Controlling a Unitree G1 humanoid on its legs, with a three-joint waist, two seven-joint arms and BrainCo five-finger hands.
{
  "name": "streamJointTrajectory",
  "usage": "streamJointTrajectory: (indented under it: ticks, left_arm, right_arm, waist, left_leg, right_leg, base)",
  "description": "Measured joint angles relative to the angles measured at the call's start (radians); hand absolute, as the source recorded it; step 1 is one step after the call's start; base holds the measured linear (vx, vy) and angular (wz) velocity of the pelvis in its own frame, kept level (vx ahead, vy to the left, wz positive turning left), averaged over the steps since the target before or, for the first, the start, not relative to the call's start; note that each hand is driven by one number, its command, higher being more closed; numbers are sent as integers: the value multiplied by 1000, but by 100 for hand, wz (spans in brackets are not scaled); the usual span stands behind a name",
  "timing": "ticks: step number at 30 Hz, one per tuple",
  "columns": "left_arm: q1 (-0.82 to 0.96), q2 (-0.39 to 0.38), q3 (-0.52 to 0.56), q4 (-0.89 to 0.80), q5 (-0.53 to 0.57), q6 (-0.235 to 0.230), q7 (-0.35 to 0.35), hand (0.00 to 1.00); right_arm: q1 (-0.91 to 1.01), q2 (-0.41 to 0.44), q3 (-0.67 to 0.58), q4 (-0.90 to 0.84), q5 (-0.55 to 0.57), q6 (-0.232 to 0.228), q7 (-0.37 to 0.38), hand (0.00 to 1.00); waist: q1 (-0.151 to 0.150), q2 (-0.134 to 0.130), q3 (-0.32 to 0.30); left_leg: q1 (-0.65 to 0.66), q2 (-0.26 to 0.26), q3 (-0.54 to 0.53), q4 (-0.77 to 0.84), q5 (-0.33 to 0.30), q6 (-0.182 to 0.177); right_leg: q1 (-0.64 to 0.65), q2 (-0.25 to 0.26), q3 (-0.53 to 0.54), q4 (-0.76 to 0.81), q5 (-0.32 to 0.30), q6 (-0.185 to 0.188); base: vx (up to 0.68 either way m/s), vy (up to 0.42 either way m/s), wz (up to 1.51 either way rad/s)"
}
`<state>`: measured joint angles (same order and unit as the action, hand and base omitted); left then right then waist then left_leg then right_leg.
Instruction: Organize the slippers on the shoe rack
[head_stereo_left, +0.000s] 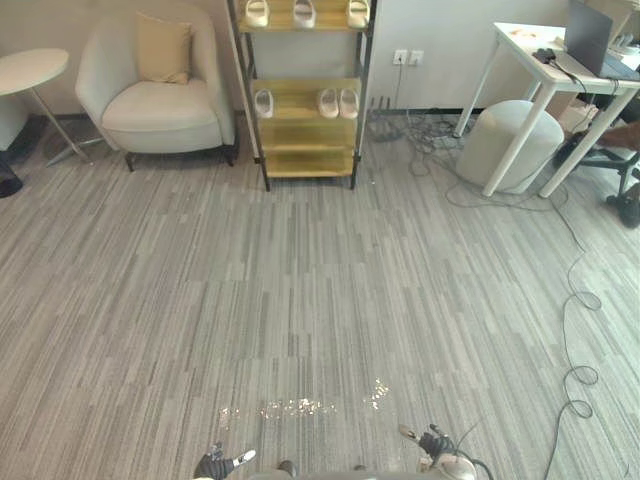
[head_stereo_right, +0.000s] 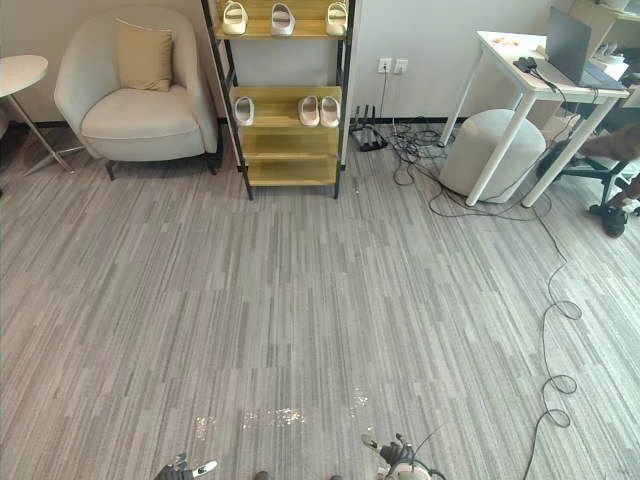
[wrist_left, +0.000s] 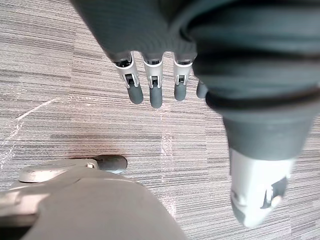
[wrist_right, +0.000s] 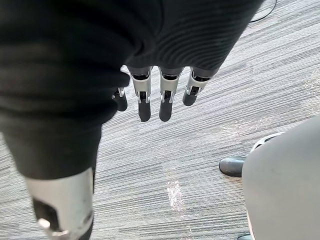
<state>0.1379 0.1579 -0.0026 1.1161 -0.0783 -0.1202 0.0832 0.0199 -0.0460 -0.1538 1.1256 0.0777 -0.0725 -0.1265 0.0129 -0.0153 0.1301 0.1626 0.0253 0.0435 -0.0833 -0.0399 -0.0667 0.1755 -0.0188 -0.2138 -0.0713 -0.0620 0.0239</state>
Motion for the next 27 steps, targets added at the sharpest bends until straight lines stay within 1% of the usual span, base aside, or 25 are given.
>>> streamJointTrajectory:
  ticks: [16, 21, 27]
  left_arm:
    - [-2, 0, -6, 6, -3, 0, 0, 0]
    - [0, -3, -6, 16, -3, 0, 0, 0]
    - [1, -2, -6, 16, -5, 0, 0, 0]
  right_arm:
    - [2, -1, 0, 0, 0, 0, 0, 0]
    - [10, -2, 1, 0, 0, 0, 0, 0]
    - [11, -2, 2, 0, 1, 0, 1, 0]
  waist:
    - [2, 3, -4]
    - [3, 7, -25]
    - [3, 5, -26]
  left_leg:
    - [-1, 0, -1, 0, 0, 0]
    - [0, 0, -2, 0, 0, 0]
    - [-2, 0, -10, 0, 0, 1]
  right_leg:
    - [3, 0, -3, -2, 0, 0]
    - [3, 1, -4, -3, 0, 0]
    - [2, 1, -15, -6, 0, -1]
  base:
    - [0, 0, 0]
    - [0, 0, 0]
    - [0, 0, 4]
